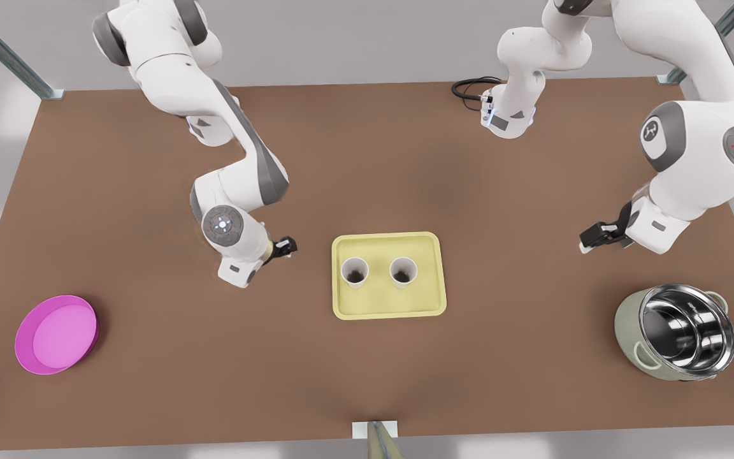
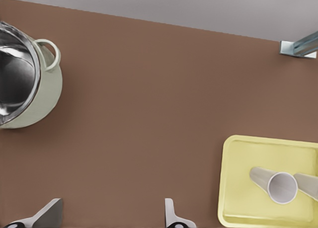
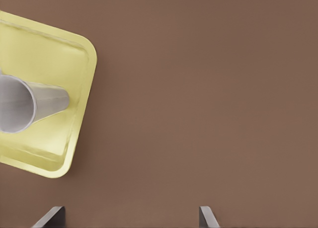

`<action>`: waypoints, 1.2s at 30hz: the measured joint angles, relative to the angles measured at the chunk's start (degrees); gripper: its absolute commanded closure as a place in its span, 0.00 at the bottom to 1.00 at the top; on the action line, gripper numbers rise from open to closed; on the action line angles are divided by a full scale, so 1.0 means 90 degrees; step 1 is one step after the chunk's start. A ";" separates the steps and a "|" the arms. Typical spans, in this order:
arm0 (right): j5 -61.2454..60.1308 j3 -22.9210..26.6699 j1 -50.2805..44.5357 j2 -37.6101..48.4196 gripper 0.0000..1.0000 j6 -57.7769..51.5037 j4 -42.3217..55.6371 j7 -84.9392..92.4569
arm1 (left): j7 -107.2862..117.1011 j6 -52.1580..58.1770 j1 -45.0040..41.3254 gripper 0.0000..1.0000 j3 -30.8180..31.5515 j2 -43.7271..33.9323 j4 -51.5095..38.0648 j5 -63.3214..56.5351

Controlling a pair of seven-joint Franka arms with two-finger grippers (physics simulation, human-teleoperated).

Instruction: Use the left arm to pick up the white IKEA cup from the tray and place it on the middle-left position; use the right arm to pick up the white IKEA cup from the tray and place it on the middle-right position

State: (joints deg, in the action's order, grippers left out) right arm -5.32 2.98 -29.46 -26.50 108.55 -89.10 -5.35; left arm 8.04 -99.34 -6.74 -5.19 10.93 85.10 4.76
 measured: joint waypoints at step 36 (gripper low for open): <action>0.0265 -0.0292 -0.1024 -0.2133 0.44 0.1039 0.1111 -0.3733 | -0.0080 -0.0060 0.0026 0.00 0.0035 -0.0027 0.0006 0.0434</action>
State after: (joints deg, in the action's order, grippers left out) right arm -2.93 0.35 -38.67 -45.70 117.90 -79.10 -38.94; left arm 7.32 -99.88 -6.50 -4.88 10.69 85.16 8.66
